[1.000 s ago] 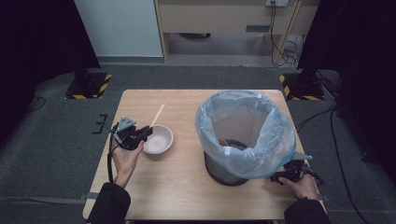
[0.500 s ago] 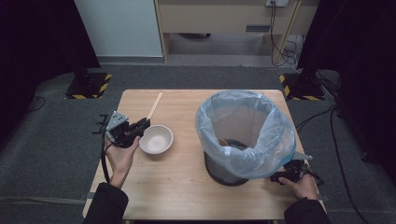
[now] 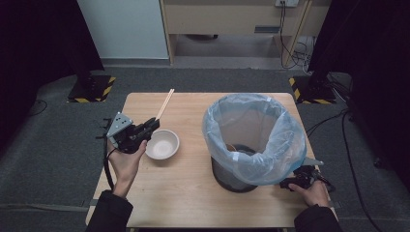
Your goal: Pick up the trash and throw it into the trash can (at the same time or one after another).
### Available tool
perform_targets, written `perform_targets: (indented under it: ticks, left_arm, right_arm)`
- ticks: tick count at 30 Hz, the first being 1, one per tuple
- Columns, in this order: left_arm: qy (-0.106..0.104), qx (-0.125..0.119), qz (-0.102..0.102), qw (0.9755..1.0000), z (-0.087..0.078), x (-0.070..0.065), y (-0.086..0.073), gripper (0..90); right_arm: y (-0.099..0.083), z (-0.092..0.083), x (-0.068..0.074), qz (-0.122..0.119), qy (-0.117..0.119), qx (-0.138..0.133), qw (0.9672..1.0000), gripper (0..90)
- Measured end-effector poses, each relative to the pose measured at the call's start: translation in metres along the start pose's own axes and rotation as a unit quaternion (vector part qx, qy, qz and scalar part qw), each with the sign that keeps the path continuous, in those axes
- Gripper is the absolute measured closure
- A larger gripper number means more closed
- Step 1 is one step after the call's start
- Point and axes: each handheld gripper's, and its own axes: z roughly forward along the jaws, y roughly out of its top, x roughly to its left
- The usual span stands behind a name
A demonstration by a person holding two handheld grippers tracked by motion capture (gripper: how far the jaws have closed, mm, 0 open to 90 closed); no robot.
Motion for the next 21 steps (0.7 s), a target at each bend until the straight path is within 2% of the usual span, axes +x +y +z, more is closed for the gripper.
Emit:
perform_targets:
  ticks: [9,21]
  left_arm:
    - [-0.015,-0.030,0.009,0.9994,-0.012,-0.011,0.014,79.6]
    - [-0.033,-0.065,0.027,0.9970,-0.025,-0.028,0.029,79.6]
  right_arm:
    - [0.000,0.000,0.000,0.000,0.000,0.000,1.0000,0.7]
    - [0.000,0.000,0.000,0.000,0.000,0.000,1.0000,0.7]
